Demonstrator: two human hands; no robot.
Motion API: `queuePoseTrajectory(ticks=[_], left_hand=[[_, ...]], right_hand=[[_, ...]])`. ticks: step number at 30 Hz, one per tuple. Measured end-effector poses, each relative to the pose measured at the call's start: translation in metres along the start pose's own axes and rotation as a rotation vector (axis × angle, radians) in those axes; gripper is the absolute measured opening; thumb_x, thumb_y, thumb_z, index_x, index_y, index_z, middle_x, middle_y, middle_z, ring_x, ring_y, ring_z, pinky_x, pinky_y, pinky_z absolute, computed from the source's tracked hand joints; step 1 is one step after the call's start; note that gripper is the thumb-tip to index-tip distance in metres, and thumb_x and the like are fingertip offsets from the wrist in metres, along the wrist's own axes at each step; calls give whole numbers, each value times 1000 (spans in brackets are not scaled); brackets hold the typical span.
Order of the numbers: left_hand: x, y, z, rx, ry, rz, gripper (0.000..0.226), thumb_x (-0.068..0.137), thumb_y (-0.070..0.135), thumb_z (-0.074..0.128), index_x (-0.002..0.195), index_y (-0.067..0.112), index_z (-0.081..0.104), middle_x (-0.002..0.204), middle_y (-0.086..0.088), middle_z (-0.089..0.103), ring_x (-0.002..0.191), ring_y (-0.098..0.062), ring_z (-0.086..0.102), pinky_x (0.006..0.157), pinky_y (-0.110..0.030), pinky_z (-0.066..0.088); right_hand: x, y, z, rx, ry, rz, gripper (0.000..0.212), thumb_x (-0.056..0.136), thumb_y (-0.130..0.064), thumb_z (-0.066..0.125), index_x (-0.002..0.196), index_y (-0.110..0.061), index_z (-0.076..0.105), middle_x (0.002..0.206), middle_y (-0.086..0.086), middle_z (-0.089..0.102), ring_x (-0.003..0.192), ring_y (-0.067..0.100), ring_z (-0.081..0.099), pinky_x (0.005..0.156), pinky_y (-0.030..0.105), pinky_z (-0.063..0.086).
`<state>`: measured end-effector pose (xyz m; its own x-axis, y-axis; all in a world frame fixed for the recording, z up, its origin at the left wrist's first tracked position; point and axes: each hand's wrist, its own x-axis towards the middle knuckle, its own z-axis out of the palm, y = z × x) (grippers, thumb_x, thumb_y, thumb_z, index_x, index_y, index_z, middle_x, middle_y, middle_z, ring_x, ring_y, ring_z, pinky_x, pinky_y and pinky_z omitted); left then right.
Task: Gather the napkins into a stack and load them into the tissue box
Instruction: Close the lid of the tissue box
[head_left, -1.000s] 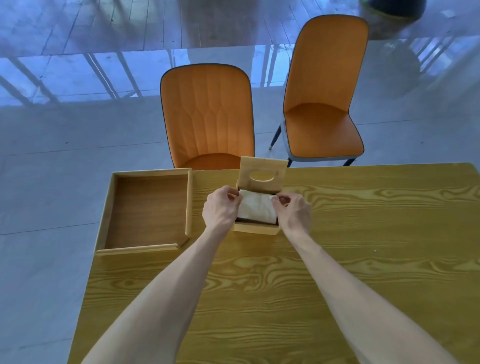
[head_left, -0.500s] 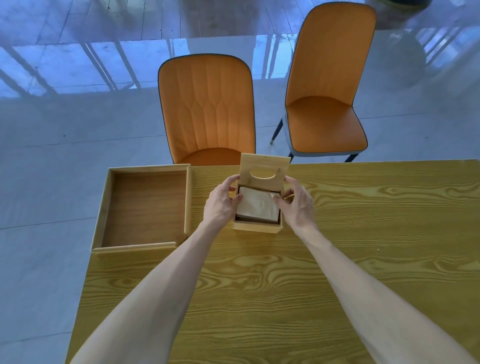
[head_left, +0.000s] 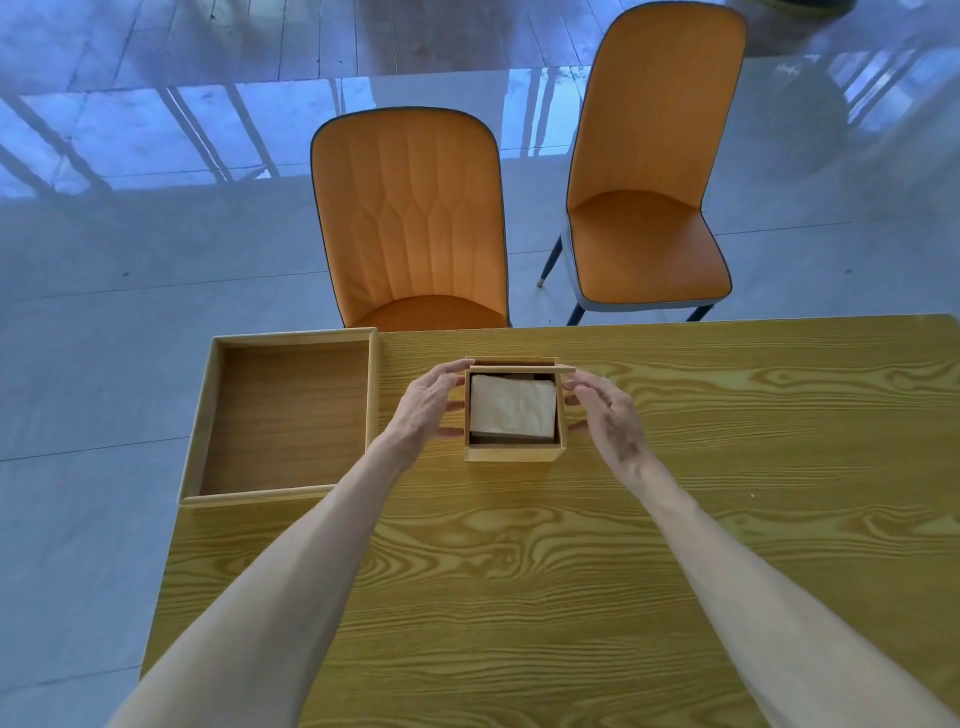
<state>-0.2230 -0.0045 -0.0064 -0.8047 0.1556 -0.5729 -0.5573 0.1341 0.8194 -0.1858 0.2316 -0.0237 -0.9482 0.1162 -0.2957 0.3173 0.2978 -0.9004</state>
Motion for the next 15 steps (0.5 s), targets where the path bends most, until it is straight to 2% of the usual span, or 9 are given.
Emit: queuePoseTrajectory(ticks=[4, 8, 11, 15], left_hand=[[2, 11, 0, 4, -20, -86, 66, 92, 69, 33, 141, 28, 50, 151, -8, 43, 127, -31, 51, 79, -43, 53], [0, 20, 5, -11, -13, -148, 72, 84, 69, 52, 142, 25, 47, 151, -7, 43, 125, -30, 52, 81, -45, 53], [-3, 18, 4, -43, -6, -157, 66, 85, 60, 61, 140, 26, 48, 148, -4, 47, 121, -26, 53, 86, -46, 53], [-11, 11, 1, -36, 2, -121, 62, 83, 52, 69, 138, 29, 50, 139, -4, 56, 118, -24, 59, 84, -40, 56]], right_hand=[[-1, -22, 1, 167, 12, 181, 52, 92, -72, 35, 108, -35, 67, 127, 5, 65, 118, 25, 60, 92, 54, 55], [7, -40, 0, 218, -26, 382, 75, 75, -84, 50, 119, -25, 63, 129, 5, 63, 118, 26, 59, 94, 52, 52], [8, -44, -5, 189, -71, 412, 77, 73, -74, 64, 130, -23, 59, 127, 3, 61, 118, 25, 58, 91, 49, 54], [0, -39, -7, 203, -96, 376, 45, 82, -48, 72, 118, -20, 65, 121, 5, 67, 111, 21, 63, 85, 41, 57]])
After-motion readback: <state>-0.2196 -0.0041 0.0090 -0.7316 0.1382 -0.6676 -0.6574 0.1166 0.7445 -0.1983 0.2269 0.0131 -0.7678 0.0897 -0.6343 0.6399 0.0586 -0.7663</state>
